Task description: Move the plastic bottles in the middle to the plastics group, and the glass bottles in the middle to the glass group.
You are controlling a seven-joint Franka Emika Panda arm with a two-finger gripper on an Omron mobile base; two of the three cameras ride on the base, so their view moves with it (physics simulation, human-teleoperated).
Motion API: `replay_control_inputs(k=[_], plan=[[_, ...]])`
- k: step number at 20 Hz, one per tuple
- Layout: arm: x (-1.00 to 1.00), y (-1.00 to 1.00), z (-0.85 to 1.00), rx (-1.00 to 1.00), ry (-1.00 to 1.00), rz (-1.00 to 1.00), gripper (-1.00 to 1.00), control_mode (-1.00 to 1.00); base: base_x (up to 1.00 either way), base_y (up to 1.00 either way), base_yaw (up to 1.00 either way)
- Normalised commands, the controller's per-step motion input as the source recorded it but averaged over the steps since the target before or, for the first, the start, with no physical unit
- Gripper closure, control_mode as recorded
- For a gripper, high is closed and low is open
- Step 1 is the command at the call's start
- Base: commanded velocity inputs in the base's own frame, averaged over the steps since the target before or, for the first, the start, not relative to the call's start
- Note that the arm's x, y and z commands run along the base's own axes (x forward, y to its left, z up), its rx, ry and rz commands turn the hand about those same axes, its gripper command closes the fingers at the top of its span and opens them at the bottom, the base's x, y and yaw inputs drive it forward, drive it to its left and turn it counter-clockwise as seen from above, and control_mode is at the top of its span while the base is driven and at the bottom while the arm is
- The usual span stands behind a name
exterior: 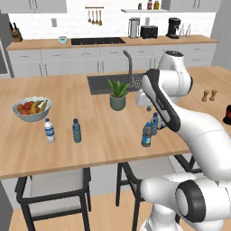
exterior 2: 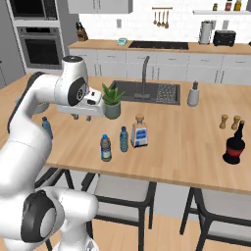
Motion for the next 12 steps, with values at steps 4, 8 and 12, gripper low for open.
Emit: replay_control_inputs(k=[4,8,12], plan=[[0.0,-0.12,-0.23,0.0,0.0,-0.02,-1.0,-1.0,0.0,0.0,0.0],[0.02,-0.43,-0.56,0.0,0.0,-0.02,-1.0,-1.0,0.0,0.0,0.0],[0.31,-0.36,-0.53,0.0,0.0,-0.1,-1.0,-1.0,0.0,0.0,0.0]])
